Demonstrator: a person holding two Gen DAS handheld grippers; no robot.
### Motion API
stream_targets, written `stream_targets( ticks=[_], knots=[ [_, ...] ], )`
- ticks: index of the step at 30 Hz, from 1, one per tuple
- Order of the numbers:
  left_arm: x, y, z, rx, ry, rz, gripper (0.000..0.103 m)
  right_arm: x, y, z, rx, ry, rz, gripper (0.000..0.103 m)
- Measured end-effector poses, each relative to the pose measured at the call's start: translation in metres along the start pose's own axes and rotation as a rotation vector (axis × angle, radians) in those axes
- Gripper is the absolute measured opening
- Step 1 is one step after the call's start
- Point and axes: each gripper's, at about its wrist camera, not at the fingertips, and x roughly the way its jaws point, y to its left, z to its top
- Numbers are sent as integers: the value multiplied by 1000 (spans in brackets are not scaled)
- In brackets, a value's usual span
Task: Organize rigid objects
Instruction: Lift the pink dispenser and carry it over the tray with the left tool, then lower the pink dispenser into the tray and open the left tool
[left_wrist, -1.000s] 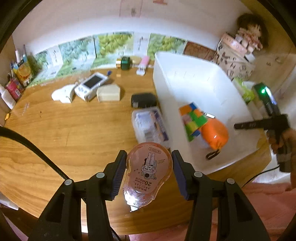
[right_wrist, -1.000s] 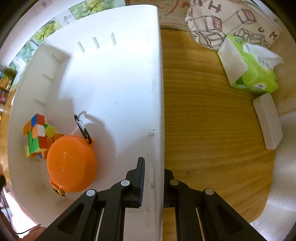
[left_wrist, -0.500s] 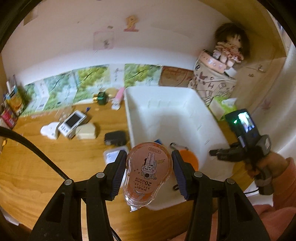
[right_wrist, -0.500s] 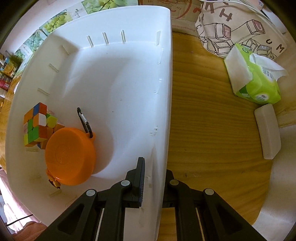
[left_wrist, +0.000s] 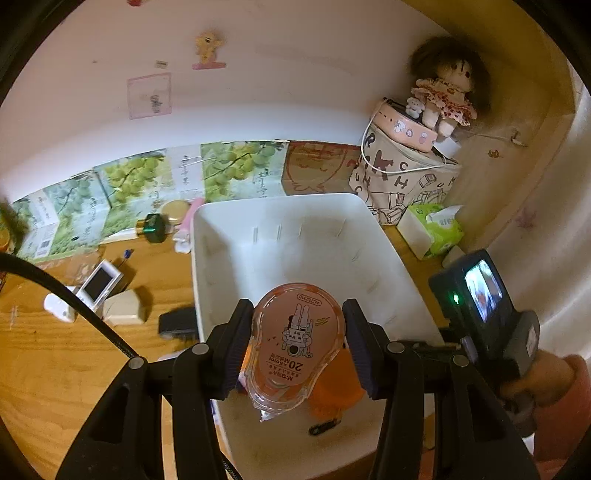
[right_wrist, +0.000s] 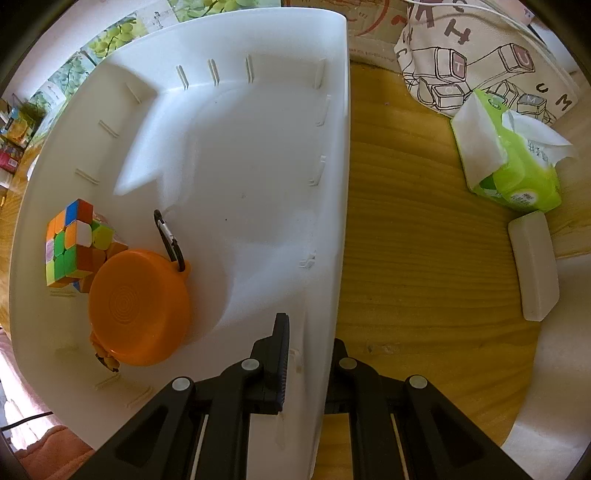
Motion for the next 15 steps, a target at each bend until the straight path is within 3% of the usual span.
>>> stream_targets(
  ticks=[15],
  knots=[
    [52, -17, 17, 42, 87, 7, 53, 7, 20, 12, -40, 22, -24, 11]
  ],
)
